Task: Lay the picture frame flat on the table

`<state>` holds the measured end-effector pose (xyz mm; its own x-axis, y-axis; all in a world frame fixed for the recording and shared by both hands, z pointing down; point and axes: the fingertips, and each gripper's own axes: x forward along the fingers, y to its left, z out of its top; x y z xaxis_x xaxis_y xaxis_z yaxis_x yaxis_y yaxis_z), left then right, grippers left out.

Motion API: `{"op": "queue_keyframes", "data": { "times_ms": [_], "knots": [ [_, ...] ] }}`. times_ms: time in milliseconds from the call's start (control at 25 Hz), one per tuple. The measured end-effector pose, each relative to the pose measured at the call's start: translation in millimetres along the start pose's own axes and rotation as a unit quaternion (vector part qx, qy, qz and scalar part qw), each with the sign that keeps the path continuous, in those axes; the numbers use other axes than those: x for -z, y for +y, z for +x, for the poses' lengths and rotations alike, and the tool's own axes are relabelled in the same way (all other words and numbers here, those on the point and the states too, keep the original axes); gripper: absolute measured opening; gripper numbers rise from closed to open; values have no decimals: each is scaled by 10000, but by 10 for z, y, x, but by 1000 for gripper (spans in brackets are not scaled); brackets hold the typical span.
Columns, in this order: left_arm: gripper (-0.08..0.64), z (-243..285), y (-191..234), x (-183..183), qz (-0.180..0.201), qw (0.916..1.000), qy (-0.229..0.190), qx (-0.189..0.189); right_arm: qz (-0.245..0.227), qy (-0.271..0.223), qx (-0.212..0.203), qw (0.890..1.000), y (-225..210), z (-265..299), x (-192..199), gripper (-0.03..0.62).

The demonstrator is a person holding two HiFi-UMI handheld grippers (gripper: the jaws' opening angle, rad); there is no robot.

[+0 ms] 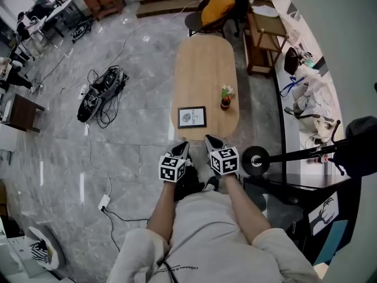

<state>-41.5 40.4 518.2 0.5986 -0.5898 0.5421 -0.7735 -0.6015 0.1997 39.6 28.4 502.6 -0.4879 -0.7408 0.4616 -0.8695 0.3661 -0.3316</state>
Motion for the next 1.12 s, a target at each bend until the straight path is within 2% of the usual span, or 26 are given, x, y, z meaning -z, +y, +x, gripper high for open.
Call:
{"op": "queue_keyframes", "data": {
  "times_ms": [240,480,600,720,1120],
  "knots": [
    [21,-27,-67,-26,-111,9999,10,-75,-148,148,-41,9998,-2,-76,37,32],
    [21,-96,-90,-50,-11,9999,-20,-102,-249,209,-180,9993,141,-33,83,32],
    [21,-132,-76,-43,-83,9999,-60,-129,-248,235,-198,9992,160,-39,97,32],
    [21,-156,-50,-29,-250,9996,-76,-87,-290,239,-175,9991,189,-43,107,32],
    [21,-215,-84,9,-280,9996,-67,-21,-481,320,-172,9982,290,-54,176,32]
  ]
}}
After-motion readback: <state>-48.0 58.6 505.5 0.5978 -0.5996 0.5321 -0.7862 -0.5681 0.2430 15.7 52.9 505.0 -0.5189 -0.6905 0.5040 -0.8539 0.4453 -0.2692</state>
